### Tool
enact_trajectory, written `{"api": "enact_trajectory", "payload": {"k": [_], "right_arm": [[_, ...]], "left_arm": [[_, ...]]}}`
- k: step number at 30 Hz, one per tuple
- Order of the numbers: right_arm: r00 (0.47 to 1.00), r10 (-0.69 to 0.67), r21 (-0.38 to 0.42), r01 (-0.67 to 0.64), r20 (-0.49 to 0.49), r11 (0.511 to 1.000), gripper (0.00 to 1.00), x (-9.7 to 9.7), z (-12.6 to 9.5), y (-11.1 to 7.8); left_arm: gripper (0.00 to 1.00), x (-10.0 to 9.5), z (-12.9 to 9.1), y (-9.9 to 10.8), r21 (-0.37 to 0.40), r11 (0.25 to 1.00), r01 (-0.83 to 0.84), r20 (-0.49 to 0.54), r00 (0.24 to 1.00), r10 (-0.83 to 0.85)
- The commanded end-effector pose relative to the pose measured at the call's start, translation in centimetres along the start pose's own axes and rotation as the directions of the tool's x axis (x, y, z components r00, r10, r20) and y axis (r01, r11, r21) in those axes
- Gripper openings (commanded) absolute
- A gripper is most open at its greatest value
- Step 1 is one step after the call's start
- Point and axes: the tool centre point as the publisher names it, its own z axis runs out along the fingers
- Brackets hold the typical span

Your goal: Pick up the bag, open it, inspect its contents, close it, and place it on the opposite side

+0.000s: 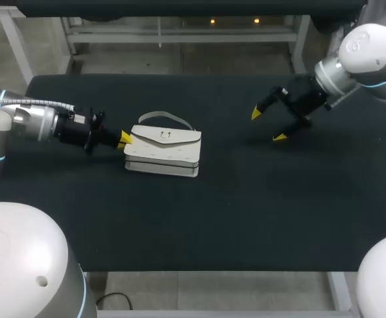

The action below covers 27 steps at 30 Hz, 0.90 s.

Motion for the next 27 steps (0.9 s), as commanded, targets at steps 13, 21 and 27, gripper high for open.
{"api": "enact_trajectory", "payload": {"k": [13,21,27], "right_arm": [[0.983,-0.04,-0.108,0.06,0.179,0.992,1.0,-3.5,-5.5,1.9],[0.952,-0.039,-0.143,0.085,0.302,0.986,1.0,-5.2,-8.3,3.0],[0.931,-0.034,-0.178,0.105,0.362,0.978,1.0,-6.3,-10.7,3.2]], "left_arm": [[0.0,-2.5,-5.4,-3.9,0.012,0.995,-0.104,0.009,0.995,0.104],[0.0,-4.6,-9.5,-7.3,0.037,0.987,-0.157,0.038,0.987,0.156],[0.0,-6.3,-12.2,-9.3,0.074,0.983,-0.166,0.069,0.984,0.161]]}}
